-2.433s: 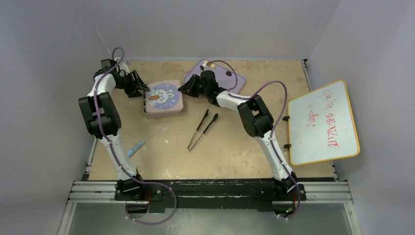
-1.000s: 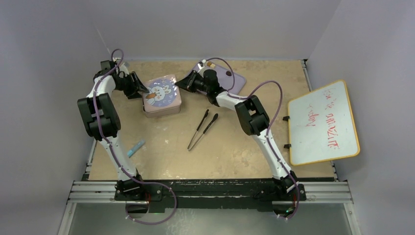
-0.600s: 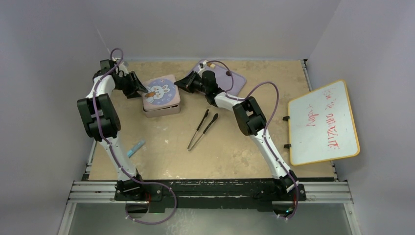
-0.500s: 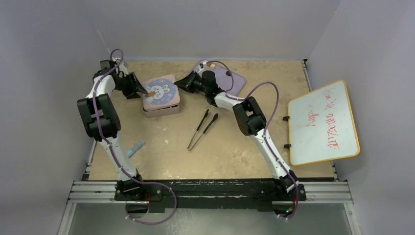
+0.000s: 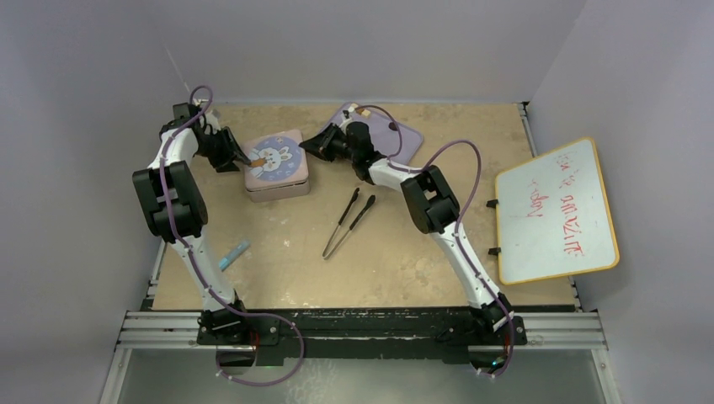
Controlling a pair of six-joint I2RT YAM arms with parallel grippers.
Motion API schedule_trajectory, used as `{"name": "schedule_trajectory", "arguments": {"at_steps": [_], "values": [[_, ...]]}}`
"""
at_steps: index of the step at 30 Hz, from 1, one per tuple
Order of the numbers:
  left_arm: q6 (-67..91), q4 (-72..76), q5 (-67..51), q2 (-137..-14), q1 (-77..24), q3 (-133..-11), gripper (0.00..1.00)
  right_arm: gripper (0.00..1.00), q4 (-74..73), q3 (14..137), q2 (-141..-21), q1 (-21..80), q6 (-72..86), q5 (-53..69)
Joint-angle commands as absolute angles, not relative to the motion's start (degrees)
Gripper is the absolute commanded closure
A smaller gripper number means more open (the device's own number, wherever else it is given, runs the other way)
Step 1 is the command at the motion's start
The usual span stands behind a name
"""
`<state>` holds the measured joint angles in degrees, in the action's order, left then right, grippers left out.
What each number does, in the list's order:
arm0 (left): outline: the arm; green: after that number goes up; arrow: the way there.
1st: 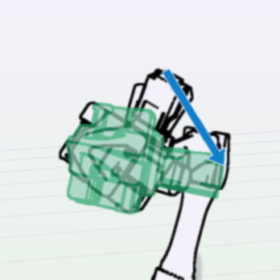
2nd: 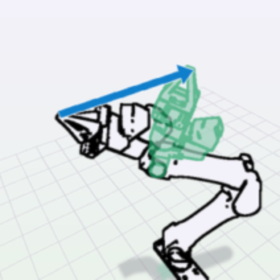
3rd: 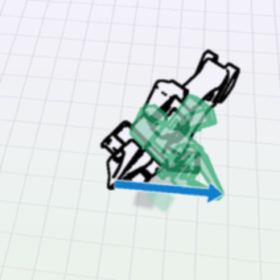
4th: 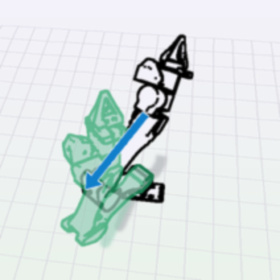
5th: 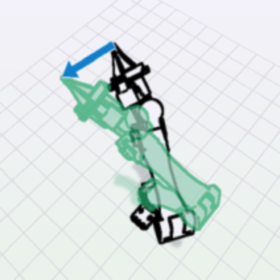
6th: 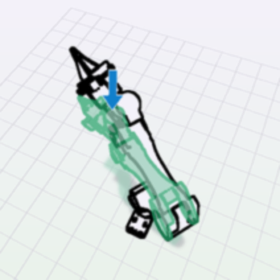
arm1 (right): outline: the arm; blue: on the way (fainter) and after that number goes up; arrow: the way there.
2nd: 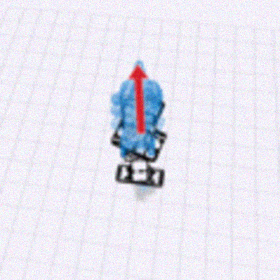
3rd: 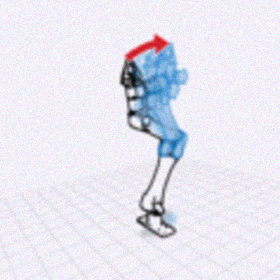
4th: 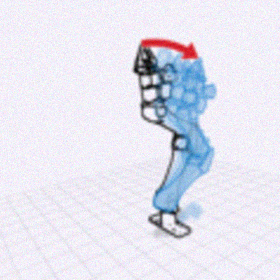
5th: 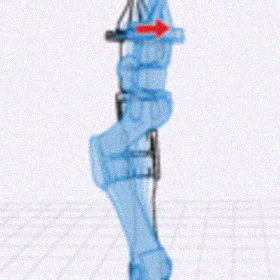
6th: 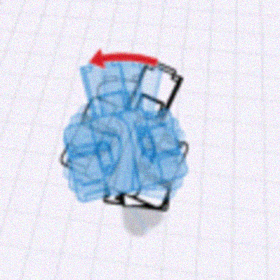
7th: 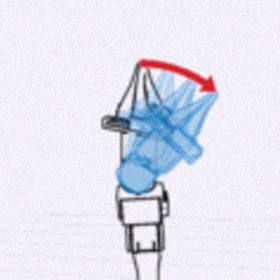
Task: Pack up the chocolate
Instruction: Close the box lid on the packing box.
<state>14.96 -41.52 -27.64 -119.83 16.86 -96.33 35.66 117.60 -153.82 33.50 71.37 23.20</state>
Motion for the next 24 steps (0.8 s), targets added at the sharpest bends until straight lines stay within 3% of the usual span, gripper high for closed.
{"name": "schedule_trajectory", "arguments": {"at_steps": [1,16,24], "values": [[13.4,-42.3,-25.4,-118.2,17.0,-98.6,0.59,0.91,27.4,115.3,-149.0,34.0,65.1,22.3],[13.3,-42.7,-26.6,-120.4,16.9,-98.3,0.6,0.9,24.1,117.3,-150.0,33.9,64.7,21.9],[12.9,-40.8,-28.7,-121.0,16.4,-97.6,0.65,0.72,19.1,116.1,-146.4,33.4,61.0,20.5]]}}
